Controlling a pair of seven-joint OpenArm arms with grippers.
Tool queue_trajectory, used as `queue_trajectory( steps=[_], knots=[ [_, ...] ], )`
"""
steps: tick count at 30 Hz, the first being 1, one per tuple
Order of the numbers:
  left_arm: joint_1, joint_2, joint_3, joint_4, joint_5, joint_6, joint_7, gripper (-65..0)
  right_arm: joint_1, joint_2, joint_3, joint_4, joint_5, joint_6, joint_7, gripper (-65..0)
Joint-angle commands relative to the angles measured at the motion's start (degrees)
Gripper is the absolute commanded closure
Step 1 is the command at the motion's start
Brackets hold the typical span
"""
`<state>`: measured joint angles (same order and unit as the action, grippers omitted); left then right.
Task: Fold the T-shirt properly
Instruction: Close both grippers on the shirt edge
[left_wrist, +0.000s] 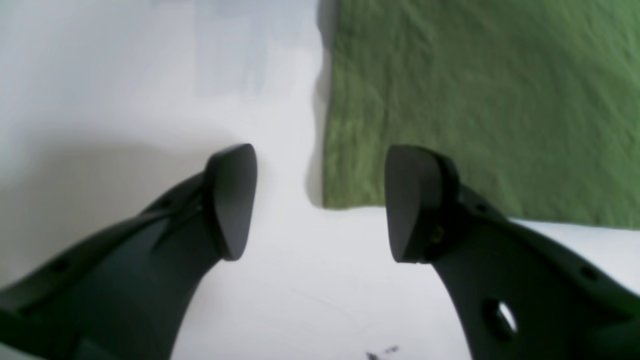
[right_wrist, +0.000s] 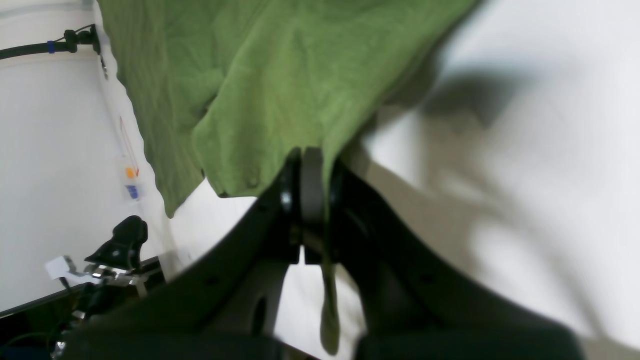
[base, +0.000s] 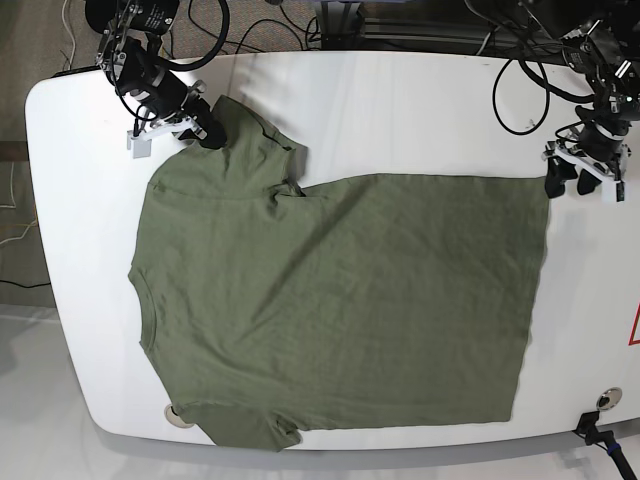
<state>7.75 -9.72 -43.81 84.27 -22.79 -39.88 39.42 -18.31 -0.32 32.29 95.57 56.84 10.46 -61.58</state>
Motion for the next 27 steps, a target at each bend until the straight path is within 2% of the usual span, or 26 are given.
queue_trajectory(
  steps=[1, 4, 12, 17, 27],
  knots=[
    [-1.29, -0.79, 0.43, -2.2, -0.99, -0.12, 0.71, -38.1, 0.06, 0.36, 0.19, 0.91, 1.14, 0.31, 0.44, 0.0],
    [-3.04, -0.79, 0.25, -4.4, -0.82, -0.12, 3.0, -38.1, -0.02, 0.36, 0.19, 0.91, 1.14, 0.31, 0.44, 0.0],
    [-3.31, -0.44, 0.96, -6.6, -0.99, -0.12, 3.09, -38.1, -0.11, 0.45, 0.01, 0.91, 1.14, 0.31, 0.44, 0.0],
    [-3.31, -0.26, 4.3, -7.74, -1.08, -0.12, 3.09, -38.1, -0.11, 0.45, 0.01, 0.91, 1.14, 0.31, 0.44, 0.0],
    [-5.77, 2.64, 6.85, -7.74, -1.08, -0.12, 3.09, -37.8, -0.11, 0.45, 0.01, 0.91, 1.14, 0.31, 0.44, 0.0]
  ],
)
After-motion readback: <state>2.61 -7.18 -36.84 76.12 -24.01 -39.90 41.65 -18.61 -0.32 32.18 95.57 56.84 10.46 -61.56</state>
